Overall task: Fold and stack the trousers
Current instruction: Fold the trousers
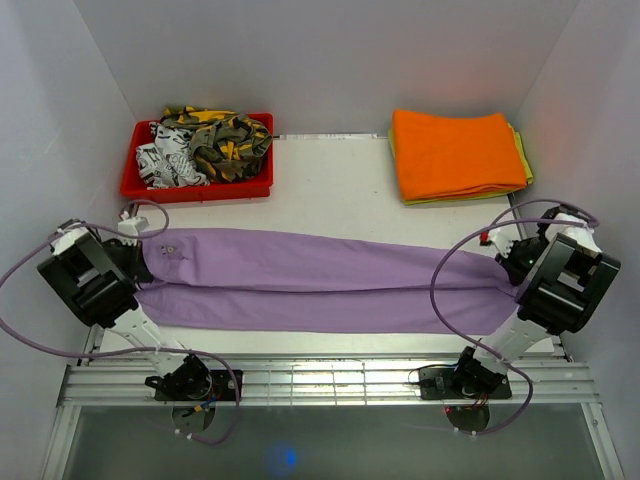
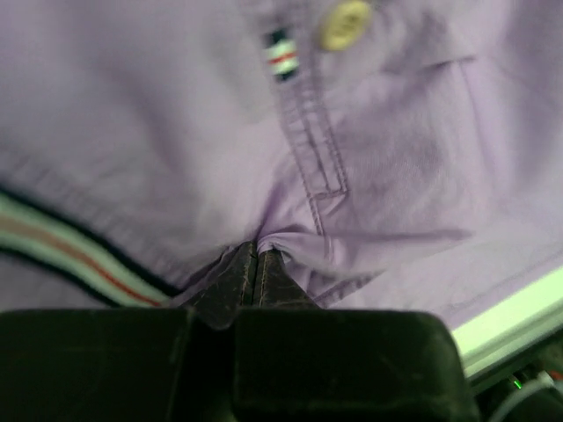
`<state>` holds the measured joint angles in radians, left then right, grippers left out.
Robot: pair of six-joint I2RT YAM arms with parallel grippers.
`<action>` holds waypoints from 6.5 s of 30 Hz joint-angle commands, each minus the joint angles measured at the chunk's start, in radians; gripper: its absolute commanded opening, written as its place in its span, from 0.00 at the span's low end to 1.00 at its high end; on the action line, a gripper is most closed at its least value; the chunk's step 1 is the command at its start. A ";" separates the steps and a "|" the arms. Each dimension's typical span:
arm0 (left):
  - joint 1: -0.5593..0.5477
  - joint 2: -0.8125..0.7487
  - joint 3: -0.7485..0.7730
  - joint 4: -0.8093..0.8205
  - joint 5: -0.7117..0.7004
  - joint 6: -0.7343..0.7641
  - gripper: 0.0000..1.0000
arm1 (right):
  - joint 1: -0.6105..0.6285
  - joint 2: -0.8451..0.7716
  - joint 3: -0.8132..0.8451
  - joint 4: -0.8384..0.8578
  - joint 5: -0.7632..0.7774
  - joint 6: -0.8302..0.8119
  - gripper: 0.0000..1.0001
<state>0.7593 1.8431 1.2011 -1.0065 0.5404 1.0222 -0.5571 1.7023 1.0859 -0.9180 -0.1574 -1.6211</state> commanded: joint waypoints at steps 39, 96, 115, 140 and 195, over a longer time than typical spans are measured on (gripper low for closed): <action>0.221 -0.041 -0.043 0.194 -0.096 0.254 0.01 | -0.231 -0.259 -0.227 0.056 0.021 -0.235 0.08; 0.025 -0.045 0.067 0.358 0.009 0.059 0.00 | -0.167 -0.337 -0.158 0.077 -0.114 -0.258 0.08; 0.041 -0.027 0.250 0.313 0.112 -0.005 0.00 | -0.196 -0.610 -0.258 -0.174 -0.084 -0.411 0.08; 0.040 -0.062 0.023 0.214 0.030 0.129 0.00 | -0.196 -0.262 -0.224 0.245 0.068 -0.287 0.08; 0.195 -0.401 -0.397 0.459 -0.034 -1.378 0.69 | 0.028 -0.293 -0.340 0.171 -0.042 0.642 0.76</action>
<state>0.9539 1.4517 0.8326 -0.6518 0.4828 -0.2737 -0.5343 1.4071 0.7624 -0.8059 -0.2264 -1.0019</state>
